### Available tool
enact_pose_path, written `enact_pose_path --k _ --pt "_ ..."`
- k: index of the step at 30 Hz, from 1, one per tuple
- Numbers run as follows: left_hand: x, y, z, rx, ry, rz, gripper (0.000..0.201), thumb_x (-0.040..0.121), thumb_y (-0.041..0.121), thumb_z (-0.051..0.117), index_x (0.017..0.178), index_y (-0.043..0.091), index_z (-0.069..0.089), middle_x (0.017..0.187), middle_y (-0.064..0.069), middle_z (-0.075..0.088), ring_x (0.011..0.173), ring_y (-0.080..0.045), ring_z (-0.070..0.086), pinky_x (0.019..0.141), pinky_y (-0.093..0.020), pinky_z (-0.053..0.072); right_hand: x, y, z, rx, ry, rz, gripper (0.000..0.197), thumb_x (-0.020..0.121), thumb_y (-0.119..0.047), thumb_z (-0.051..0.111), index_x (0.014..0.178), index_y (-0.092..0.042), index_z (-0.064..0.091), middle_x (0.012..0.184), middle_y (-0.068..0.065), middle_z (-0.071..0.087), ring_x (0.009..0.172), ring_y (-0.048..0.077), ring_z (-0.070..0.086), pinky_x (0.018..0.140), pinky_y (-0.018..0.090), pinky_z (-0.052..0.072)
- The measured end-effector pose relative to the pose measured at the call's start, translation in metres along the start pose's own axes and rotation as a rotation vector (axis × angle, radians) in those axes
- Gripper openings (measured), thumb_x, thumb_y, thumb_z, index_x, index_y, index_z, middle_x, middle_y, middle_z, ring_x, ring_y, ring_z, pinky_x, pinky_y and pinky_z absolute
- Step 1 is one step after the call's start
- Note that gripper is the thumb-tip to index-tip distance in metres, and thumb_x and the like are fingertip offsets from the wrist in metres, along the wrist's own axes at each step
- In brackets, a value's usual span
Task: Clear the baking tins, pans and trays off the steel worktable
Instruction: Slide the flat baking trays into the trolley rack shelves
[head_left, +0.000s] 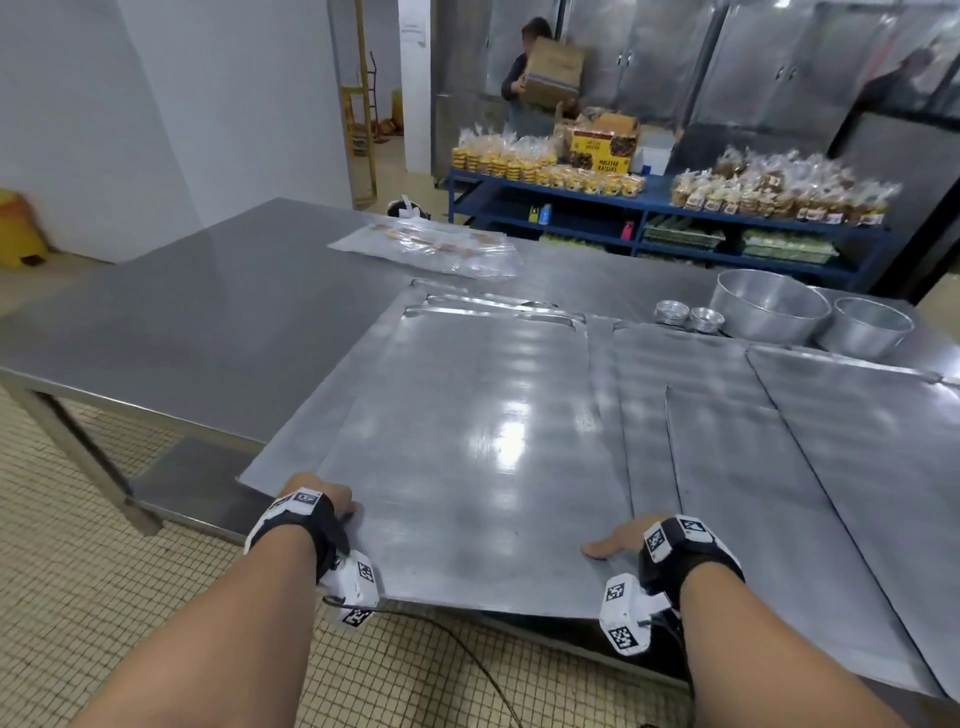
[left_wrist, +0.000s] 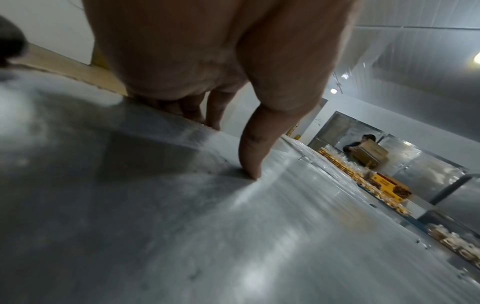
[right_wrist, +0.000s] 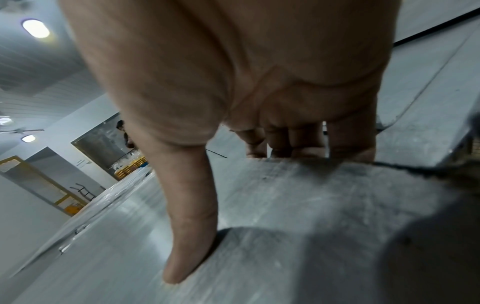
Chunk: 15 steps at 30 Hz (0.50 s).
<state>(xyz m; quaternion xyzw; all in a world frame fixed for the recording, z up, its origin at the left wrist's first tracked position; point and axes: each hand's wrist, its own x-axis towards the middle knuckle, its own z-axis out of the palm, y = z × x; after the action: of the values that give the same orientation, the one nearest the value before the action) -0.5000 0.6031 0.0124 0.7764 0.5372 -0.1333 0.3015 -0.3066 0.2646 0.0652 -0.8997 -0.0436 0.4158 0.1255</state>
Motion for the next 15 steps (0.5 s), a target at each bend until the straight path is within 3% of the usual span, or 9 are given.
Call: enact_pose_path --k 2,4,7,9,12,15 --pt "0.003 0.001 -0.010 0.126 -0.017 0.041 0.038 0.081 0.032 0.071 0.113 0.010 0.066 0.104 -0.010 0.058 0.092 -0.026 0.053 0.078 -0.023 0.037 0.000 -0.008 0.008 0.036 0.036 0.035 0.065 0.085 -0.039 0.075 0.136 -0.005 0.053 0.117 0.007 0.062 0.106 0.021 0.061 0.082 0.024 0.051" --pt "0.013 0.004 -0.015 0.134 -0.033 0.058 0.048 0.075 0.033 0.076 0.116 0.011 0.067 0.110 -0.010 0.063 0.101 -0.029 0.061 0.077 -0.024 0.037 0.006 -0.015 0.018 0.045 0.068 0.062 0.073 0.081 -0.042 0.078 0.138 -0.005 0.051 0.123 0.009 0.059 0.115 0.024 0.059 0.088 0.027 0.049" --pt "0.047 -0.010 -0.014 0.089 -0.107 0.036 0.061 0.055 0.035 0.068 0.114 0.020 0.060 0.118 -0.007 0.063 0.110 -0.031 0.063 0.076 -0.026 0.041 0.009 -0.025 0.033 0.098 0.116 0.098 0.069 0.082 -0.040 0.078 0.136 -0.004 0.054 0.137 0.010 0.057 0.101 0.020 0.053 0.080 0.022 0.041" --pt "0.044 -0.011 -0.023 -0.060 -0.063 0.025 0.053 0.065 0.032 0.074 0.114 0.014 0.065 0.121 -0.010 0.065 0.112 -0.032 0.063 0.075 -0.025 0.040 0.014 -0.030 0.044 0.147 0.136 0.131 0.074 0.078 -0.041 0.081 0.135 -0.002 0.054 0.138 0.011 0.056 0.106 0.022 0.056 0.083 0.023 0.043" --pt "0.055 -0.015 -0.023 -0.103 0.064 0.038 0.048 0.080 0.027 0.079 0.116 -0.003 0.066 0.119 -0.019 0.067 0.112 -0.031 0.064 0.074 -0.026 0.043 0.019 -0.040 0.058 0.195 0.226 0.165 0.089 0.067 -0.050 0.086 0.135 -0.002 0.054 0.136 0.011 0.058 0.117 0.025 0.060 0.092 0.028 0.050" --pt "0.068 -0.017 -0.022 -0.114 0.057 0.016 0.050 0.079 0.030 0.079 0.116 -0.002 0.068 0.117 -0.018 0.068 0.110 -0.032 0.065 0.082 -0.030 0.049 0.023 -0.045 0.065 0.259 0.255 0.210 0.089 0.065 -0.053 0.086 0.132 -0.004 0.057 0.127 0.009 0.062 0.097 0.024 0.061 0.073 0.024 0.047"
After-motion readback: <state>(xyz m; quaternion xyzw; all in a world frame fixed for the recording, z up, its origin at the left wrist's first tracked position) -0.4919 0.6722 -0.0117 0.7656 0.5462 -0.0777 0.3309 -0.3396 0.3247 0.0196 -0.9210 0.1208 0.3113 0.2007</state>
